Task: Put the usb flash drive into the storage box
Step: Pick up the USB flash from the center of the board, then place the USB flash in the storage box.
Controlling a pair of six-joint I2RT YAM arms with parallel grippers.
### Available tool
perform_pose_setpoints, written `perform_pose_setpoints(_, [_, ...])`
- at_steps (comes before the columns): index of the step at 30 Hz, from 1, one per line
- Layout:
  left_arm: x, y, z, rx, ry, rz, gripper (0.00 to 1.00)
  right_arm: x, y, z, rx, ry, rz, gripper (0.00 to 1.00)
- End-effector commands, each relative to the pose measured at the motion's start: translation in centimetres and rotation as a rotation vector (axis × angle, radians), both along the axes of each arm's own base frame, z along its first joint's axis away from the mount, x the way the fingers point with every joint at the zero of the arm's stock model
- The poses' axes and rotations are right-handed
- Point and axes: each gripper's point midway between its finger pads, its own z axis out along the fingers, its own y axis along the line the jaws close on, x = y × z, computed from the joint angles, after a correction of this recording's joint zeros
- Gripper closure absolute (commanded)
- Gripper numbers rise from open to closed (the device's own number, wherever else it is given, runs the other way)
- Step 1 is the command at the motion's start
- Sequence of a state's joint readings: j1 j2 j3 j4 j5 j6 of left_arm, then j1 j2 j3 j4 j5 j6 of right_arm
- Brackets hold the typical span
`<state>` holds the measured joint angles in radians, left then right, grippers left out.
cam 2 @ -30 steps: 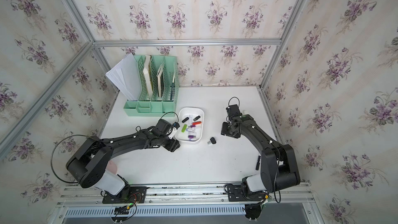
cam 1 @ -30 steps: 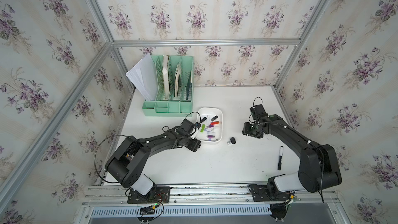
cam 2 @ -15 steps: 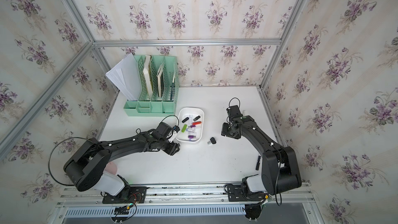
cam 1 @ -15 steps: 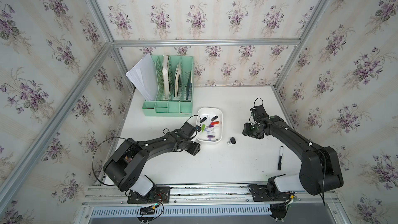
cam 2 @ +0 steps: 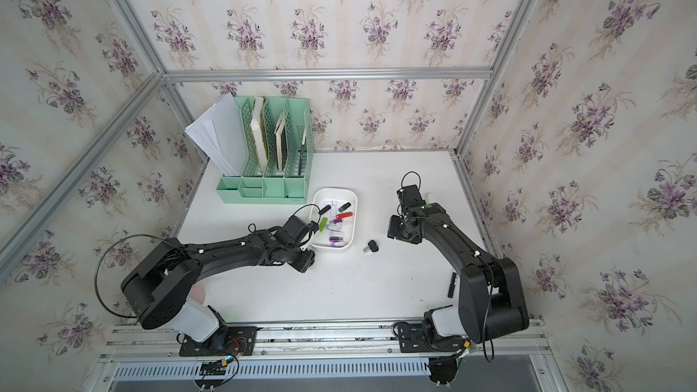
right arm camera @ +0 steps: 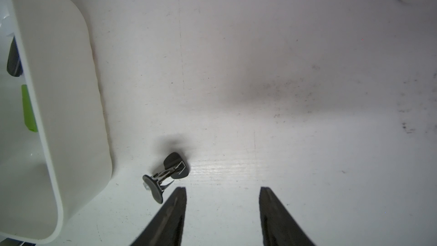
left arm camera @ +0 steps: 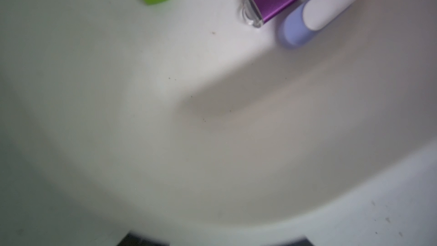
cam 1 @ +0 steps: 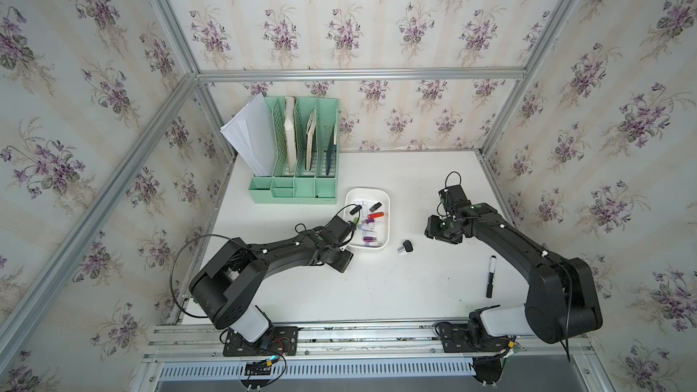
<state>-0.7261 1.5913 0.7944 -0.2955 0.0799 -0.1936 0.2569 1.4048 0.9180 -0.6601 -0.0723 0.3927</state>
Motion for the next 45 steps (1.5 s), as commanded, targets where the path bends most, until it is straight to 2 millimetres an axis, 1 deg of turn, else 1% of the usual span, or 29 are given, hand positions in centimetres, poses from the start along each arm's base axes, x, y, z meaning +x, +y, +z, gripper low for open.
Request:
perform_pose_setpoints(1, [0.3, 0.6, -0.3, 0.052, -0.014, 0.017, 0.44, 0.0, -0.1, 0.1, -0.003, -0.003, -0.003, 0.45])
perform_pose_setpoints(2, [0.2, 0.5, -0.4, 0.055, -0.012, 0.013, 0.44, 0.1, 0.0, 0.1, -0.003, -0.004, -0.002, 0.45])
perform_pose_setpoints(4, [0.2, 0.4, -0.5, 0.064, -0.01, 0.009, 0.5, 0.1, 0.0, 0.1, -0.004, -0.002, -0.002, 0.45])
perform_pose_setpoints(7, [-0.1, 0.5, -0.9, 0.079, 0.004, 0.0, 0.55, 0.1, 0.0, 0.1, -0.004, -0.002, -0.002, 0.45])
perform_pose_setpoints(15, [-0.9, 0.6, -1.4, 0.103, 0.025, -0.013, 0.66, 0.1, -0.1, 0.1, -0.006, -0.004, -0.003, 0.45])
perform_pose_setpoints(20, [-1.1, 0.6, -1.5, 0.106, 0.03, -0.01, 0.73, 0.1, 0.0, 0.1, -0.003, -0.005, -0.002, 0.45])
perform_pose_setpoints(29, [-0.8, 0.6, -0.9, 0.111, 0.017, -0.006, 0.78, 0.1, -0.1, 0.1, -0.004, -0.006, -0.003, 0.45])
perform_pose_setpoints(38, [-0.9, 1.4, -0.5, 0.141, 0.019, 0.014, 0.79, 0.1, -0.1, 0.2, -0.005, -0.007, -0.003, 0.45])
perform_pose_setpoints(41, [-1.1, 1.9, 0.3, 0.148, 0.012, 0.03, 0.79, 0.0, -0.1, 0.2, -0.006, -0.008, -0.004, 0.45])
perform_pose_setpoints(44, [-1.1, 2.6, 1.8, 0.165, 0.0, 0.063, 0.79, 0.0, -0.1, 0.1, -0.004, -0.006, -0.003, 0.45])
perform_pose_setpoints(45, [-1.0, 3.1, 2.4, 0.184, -0.007, 0.088, 0.78, 0.0, -0.1, 0.1, -0.004, -0.007, -0.004, 0.45])
